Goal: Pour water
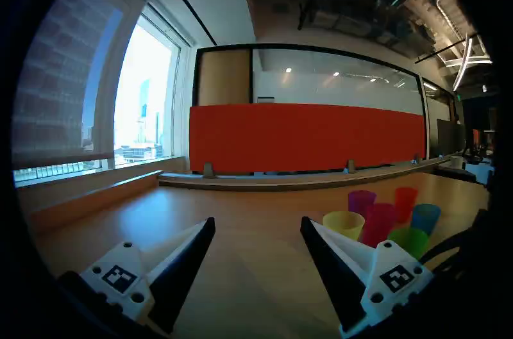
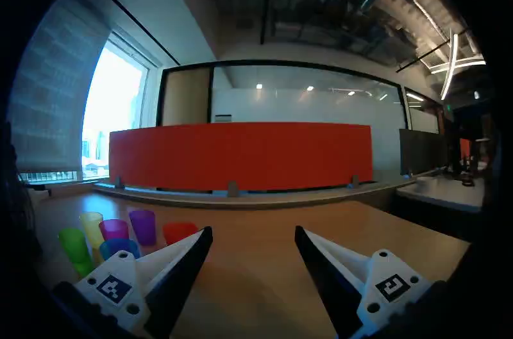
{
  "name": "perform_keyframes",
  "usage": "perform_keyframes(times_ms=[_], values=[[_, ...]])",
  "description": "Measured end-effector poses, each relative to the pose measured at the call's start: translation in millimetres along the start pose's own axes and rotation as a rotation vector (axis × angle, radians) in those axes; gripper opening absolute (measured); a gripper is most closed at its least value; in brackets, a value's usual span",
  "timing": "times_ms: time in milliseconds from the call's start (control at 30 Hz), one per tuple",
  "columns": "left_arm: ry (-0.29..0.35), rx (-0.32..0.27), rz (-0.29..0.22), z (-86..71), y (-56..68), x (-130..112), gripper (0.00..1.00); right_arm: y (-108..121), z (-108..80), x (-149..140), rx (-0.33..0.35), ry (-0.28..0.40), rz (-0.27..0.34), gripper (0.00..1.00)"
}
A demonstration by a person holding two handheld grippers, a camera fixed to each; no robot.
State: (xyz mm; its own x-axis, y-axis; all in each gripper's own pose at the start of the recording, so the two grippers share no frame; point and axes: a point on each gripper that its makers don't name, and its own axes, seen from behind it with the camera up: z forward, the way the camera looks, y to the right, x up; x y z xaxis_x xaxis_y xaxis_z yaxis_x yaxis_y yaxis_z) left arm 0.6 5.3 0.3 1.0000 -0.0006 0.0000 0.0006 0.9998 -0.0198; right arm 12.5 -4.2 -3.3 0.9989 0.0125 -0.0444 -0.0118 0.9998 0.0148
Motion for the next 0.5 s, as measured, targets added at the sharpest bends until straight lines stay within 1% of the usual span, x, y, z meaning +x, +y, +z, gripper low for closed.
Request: perform_keyframes(times_ms=[200,500], values=[[0.000,0.000,0.000,-0.2,0.3,-0.1,0.99,3.7,1.4,-1.5,-0.009,-0.001,-0.002,0.99],[0.000,0.000,0.000,0.2,0.3,0.3,0.99,7.4,1.6,-5.3,-0.010,-0.008,0.016,0.99]])
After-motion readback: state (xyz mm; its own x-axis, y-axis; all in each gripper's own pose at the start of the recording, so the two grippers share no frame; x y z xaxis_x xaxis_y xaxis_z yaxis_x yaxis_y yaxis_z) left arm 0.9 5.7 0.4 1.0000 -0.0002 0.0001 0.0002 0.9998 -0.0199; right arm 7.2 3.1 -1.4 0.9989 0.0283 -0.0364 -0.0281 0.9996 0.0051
